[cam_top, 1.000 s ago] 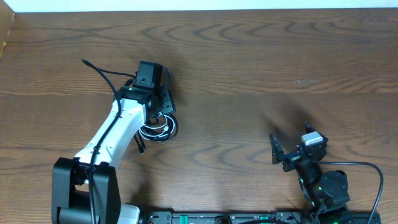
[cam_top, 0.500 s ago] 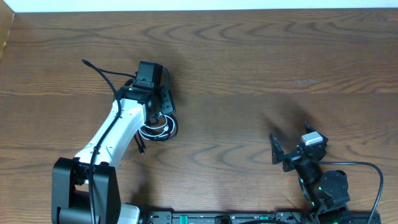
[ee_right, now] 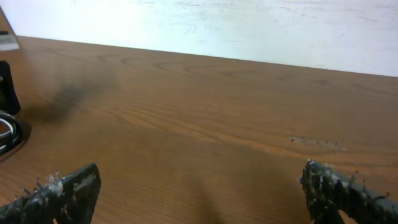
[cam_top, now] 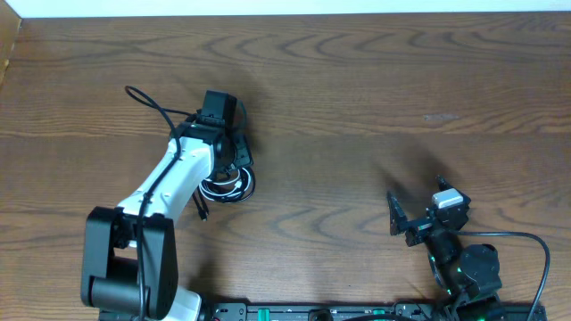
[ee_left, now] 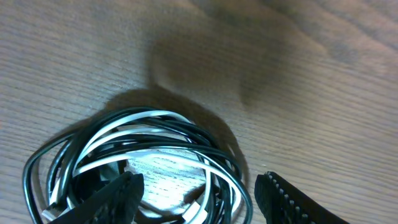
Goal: Untangle cables
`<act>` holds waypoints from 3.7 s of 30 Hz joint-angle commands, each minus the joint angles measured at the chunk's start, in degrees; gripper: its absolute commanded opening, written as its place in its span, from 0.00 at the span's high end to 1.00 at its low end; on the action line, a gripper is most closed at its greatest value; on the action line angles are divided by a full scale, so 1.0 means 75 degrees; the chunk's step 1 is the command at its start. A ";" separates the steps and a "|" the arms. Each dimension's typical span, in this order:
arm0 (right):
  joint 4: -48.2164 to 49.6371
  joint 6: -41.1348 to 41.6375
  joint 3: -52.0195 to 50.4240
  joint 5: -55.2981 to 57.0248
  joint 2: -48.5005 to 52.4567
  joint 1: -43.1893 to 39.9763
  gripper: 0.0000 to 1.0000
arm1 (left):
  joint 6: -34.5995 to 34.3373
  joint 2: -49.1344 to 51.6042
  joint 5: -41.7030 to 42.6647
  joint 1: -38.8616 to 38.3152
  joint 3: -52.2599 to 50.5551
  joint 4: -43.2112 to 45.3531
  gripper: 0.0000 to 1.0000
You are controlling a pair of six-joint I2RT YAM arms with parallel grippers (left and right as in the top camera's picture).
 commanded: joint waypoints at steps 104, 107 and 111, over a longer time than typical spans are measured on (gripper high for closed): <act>-0.0035 -0.0117 -0.0012 0.0029 -0.0009 0.0029 0.01 | -0.0070 0.0428 -0.0510 0.0035 -0.0102 0.0717 0.30; -0.0035 -0.0117 -0.0012 0.0029 -0.0009 0.0029 0.01 | -0.0073 0.0425 -0.0396 0.0041 -0.0099 0.1005 0.30; -0.0035 -0.0117 -0.0012 0.0029 -0.0009 0.0029 0.01 | -0.0070 0.0411 -0.0187 0.0047 -0.0058 0.1195 0.47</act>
